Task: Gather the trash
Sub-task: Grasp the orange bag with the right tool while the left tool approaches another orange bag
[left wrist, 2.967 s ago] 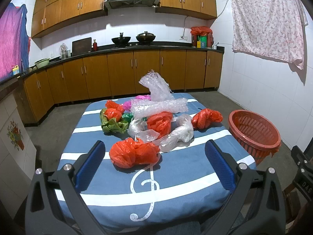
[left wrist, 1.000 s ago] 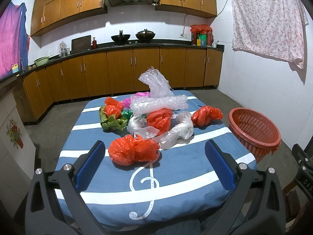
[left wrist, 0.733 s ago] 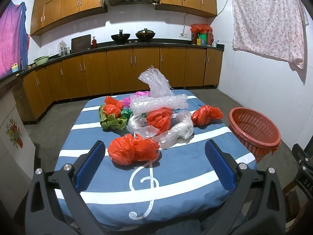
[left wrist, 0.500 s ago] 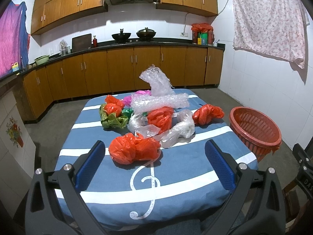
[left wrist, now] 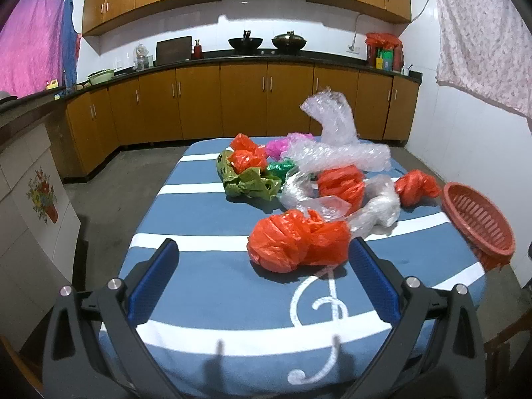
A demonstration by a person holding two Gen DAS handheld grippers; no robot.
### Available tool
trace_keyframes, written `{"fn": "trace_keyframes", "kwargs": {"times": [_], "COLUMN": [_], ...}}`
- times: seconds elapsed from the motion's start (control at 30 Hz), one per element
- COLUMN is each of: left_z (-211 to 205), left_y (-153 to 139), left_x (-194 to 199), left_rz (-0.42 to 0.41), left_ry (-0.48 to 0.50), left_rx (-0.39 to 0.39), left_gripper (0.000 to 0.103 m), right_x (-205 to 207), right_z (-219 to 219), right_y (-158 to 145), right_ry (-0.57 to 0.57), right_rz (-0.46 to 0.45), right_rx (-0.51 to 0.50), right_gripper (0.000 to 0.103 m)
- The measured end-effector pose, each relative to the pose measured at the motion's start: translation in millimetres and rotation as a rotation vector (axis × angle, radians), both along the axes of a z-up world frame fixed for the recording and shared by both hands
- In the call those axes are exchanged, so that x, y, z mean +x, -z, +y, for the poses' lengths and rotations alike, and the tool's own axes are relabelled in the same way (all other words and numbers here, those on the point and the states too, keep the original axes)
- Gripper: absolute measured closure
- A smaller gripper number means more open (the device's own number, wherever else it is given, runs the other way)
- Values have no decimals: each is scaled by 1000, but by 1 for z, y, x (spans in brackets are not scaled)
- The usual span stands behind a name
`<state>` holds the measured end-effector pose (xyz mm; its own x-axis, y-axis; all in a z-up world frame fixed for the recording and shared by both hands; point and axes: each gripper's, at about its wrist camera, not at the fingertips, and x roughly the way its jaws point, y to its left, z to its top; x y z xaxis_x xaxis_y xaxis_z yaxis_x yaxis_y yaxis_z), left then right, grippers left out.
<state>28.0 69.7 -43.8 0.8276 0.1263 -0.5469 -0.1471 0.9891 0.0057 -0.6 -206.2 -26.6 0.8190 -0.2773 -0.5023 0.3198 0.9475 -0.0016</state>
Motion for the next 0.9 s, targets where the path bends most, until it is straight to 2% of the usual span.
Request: {"fn": "trace_keyframes", "kwargs": {"times": [0.13, 0.27, 0.47, 0.63, 0.9], "left_z": [-4, 1, 7, 14, 16], "left_y": [11, 18, 23, 31, 37], "left_x": [21, 41, 60, 72, 80], "left_rz": [23, 39, 46, 66, 75], "left_ry": [33, 31, 16, 6, 19], "left_rx": [16, -11, 18, 2, 9], "left_gripper": [4, 4, 4, 4, 4], "right_x": [31, 73, 134, 185, 234], "right_z": [-4, -4, 4, 7, 27], "right_y": [-1, 0, 12, 26, 51], "right_ry": [-22, -37, -48, -18, -16], "right_rz": [-13, -16, 28, 74, 159], "right_rx": [74, 126, 158, 248, 235], "right_gripper": [2, 6, 8, 8, 8]}}
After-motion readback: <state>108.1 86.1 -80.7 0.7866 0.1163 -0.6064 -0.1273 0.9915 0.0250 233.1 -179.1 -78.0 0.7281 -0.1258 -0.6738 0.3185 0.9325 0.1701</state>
